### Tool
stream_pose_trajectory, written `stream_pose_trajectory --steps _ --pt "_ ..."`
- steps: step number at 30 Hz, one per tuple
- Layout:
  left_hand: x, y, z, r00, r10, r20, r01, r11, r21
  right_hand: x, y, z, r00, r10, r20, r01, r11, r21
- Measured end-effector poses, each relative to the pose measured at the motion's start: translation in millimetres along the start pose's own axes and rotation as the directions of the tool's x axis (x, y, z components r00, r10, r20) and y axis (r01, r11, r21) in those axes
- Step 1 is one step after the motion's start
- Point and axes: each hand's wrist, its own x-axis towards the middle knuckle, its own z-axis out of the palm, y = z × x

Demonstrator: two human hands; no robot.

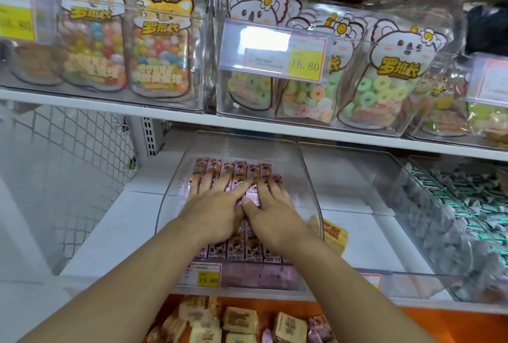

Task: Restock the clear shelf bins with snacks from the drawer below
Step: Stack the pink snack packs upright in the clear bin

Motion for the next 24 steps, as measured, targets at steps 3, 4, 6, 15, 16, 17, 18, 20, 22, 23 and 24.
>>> stream_pose_trajectory --steps 3,4,6,15,16,17,18,20,22,23,24 --pt "1.5 1.3 1.0 1.0 -0.007 0.012 0.007 1.0 0.014 4.6 -1.5 -0.3 1.0 -0.009 -0.005 0.009 1.0 0.005" --pt "1.6 1.0 1.5 1.0 -0.009 0.008 0.009 1.0 0.011 5.2 -0.8 1.0 1.0 -0.015 -0.008 0.015 1.0 0.002" --pt "1.3 0.4 1.2 1.0 -0.011 -0.008 0.011 1.0 -0.007 5.7 1.2 4.2 0.999 -0.029 -0.03 0.029 1.0 0.01" --pt "-24.7 12.9 -26.1 0.999 0.009 0.048 -0.007 0.999 -0.035 -40.0 -3.8 -15.7 0.979 -0.199 -0.047 0.202 0.976 0.078" --pt "-30.7 18.3 -32.4 0.998 0.005 0.058 -0.002 0.999 -0.044 -50.9 -4.7 -20.9 0.971 -0.233 -0.052 0.236 0.968 0.083" --pt "-37.5 24.7 -38.4 0.998 0.01 0.055 -0.007 0.998 -0.055 -62.3 -5.3 -27.0 0.964 -0.258 -0.066 0.263 0.96 0.094" --pt "-45.8 31.8 -42.9 0.999 0.026 0.041 -0.023 0.998 -0.064 -73.9 -5.1 -33.5 0.961 -0.265 -0.085 0.273 0.955 0.115" --pt "-66.1 47.0 -49.4 0.998 0.054 0.012 -0.053 0.995 -0.086 -99.8 -0.6 -44.0 0.958 -0.255 -0.13 0.275 0.946 0.172" --pt "-90.4 61.9 -51.1 0.999 0.054 0.001 -0.054 0.99 -0.13 -128.9 12.6 -50.9 0.952 -0.263 -0.154 0.293 0.929 0.226" --pt "-104.0 68.8 -49.6 0.998 0.058 -0.017 -0.06 0.987 -0.152 -144.3 22.6 -52.4 0.951 -0.268 -0.156 0.302 0.917 0.262" --pt "-118.2 75.6 -46.8 0.996 0.07 -0.05 -0.078 0.982 -0.175 -158.9 36.6 -52.4 0.956 -0.255 -0.147 0.289 0.908 0.302"
